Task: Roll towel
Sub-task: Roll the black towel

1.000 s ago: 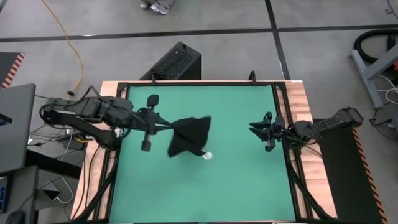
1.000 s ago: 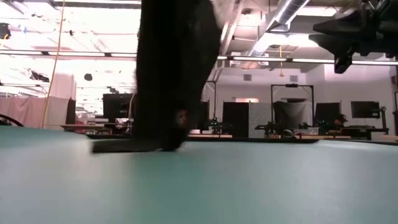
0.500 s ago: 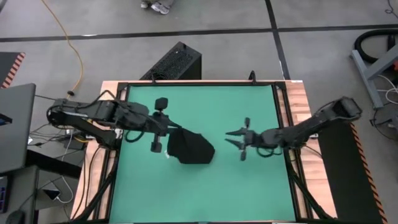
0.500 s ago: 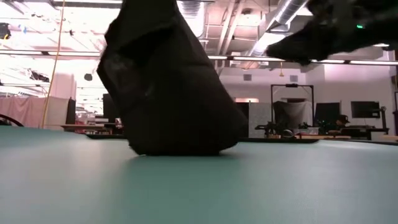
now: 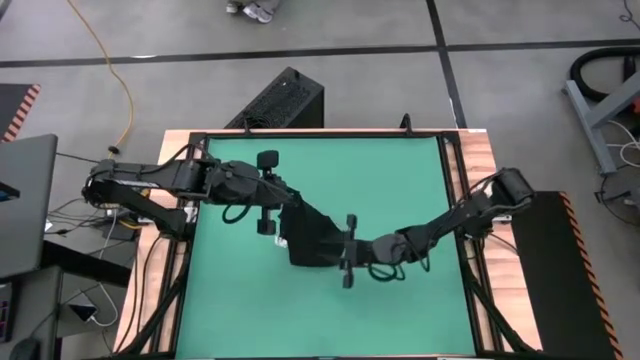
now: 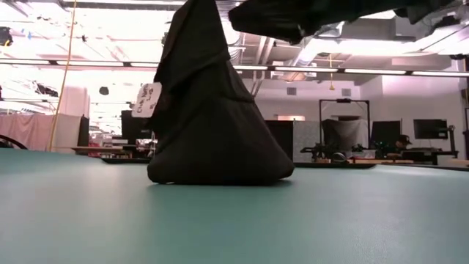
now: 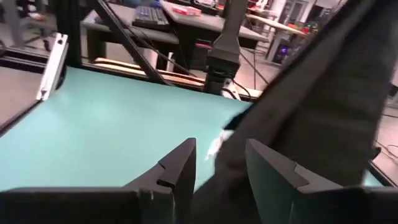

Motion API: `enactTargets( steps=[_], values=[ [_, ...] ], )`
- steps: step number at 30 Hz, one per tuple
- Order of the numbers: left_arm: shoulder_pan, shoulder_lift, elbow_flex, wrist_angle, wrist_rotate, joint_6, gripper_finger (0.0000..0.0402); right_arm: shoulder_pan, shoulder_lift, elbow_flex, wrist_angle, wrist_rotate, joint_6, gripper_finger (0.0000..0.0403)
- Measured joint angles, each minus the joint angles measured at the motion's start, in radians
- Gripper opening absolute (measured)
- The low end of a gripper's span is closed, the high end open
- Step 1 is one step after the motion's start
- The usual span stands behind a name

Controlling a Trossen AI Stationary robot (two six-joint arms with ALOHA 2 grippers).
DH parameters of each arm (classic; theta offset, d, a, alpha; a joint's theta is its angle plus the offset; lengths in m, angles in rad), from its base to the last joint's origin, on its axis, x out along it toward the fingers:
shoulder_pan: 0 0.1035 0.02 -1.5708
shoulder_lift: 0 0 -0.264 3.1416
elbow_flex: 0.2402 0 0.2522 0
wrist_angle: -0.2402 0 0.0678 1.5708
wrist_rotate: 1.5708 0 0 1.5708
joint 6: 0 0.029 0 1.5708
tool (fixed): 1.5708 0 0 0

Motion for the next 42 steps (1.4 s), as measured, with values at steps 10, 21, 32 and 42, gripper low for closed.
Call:
enactTargets(
  steps=[10,21,32,42],
  values=[
    [-0.019,0.004,0.000,-0.018,0.018,0.012,0.0000,-0.040,0.117,0.102,0.003,0.048,0.022,0.0161],
    [-0.029,0.003,0.000,-0.072,0.018,-0.001,0.0000,-0.018,0.069,0.112,-0.024,0.091,-0.005,0.0161],
    [-0.029,0.003,0.000,-0.071,0.018,-0.002,0.0000,-0.061,0.080,0.112,-0.085,0.087,0.057,0.0161],
    [-0.029,0.002,0.000,-0.025,0.020,0.020,0.0000,-0.103,0.079,0.112,-0.067,-0.038,0.107,0.0161]
  ],
)
